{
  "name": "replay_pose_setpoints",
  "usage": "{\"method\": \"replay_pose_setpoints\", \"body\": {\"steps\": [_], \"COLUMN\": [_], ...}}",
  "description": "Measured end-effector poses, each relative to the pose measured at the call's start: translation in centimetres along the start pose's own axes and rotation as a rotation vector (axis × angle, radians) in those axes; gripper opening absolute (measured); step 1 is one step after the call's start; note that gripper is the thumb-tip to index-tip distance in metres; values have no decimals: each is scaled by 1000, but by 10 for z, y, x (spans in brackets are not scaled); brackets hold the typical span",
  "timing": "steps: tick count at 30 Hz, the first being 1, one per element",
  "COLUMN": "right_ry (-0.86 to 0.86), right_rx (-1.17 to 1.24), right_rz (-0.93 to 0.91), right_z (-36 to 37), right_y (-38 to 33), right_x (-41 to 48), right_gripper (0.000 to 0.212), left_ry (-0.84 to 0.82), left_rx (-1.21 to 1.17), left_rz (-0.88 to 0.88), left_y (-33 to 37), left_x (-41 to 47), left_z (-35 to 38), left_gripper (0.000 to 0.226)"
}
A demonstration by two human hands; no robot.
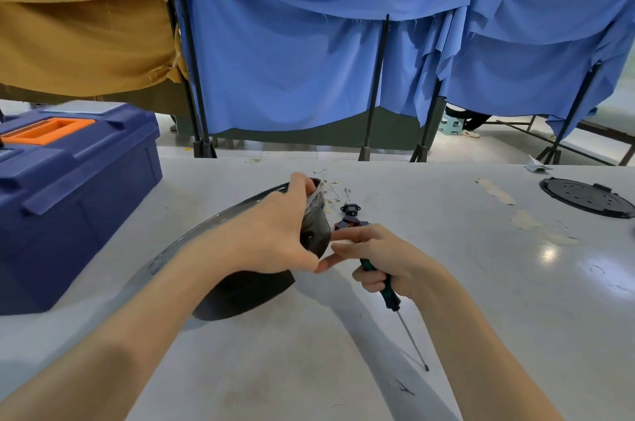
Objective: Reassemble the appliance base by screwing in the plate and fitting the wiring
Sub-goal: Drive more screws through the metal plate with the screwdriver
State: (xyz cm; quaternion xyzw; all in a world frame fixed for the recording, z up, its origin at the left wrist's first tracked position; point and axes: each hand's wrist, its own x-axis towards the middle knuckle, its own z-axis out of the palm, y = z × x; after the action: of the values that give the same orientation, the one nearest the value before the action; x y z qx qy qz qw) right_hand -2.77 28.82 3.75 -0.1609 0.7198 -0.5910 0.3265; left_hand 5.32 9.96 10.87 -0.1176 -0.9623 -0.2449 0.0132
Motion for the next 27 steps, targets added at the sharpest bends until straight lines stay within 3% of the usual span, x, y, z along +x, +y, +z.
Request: {"method": "replay_pose_setpoints", "body": {"steps": [7, 12, 17, 22, 27], "right_ry": [1, -7, 94, 258, 311], "right_rx": [209, 232, 246, 165, -118], "right_rz": [-241, -366, -389, -481, -617], "right_z": [9, 17, 20, 25, 44], "right_y": [-18, -34, -42, -49, -59], "right_x": [-12, -18, -21, -27, -29], "right_gripper": [31, 38, 26, 26, 44], "left_ry": [160, 289, 302, 275, 270], "left_rx": [-353, -706, -1056, -1215, -1359], "left_rz": [-66, -128, -104, -58, -154], "left_y": [-4, -13, -28, -39, -39], "left_x": [0, -9, -15, -20, -24], "left_z": [-37, -48, -46, -40, -31], "left_gripper": [70, 70, 70, 60, 21]}}
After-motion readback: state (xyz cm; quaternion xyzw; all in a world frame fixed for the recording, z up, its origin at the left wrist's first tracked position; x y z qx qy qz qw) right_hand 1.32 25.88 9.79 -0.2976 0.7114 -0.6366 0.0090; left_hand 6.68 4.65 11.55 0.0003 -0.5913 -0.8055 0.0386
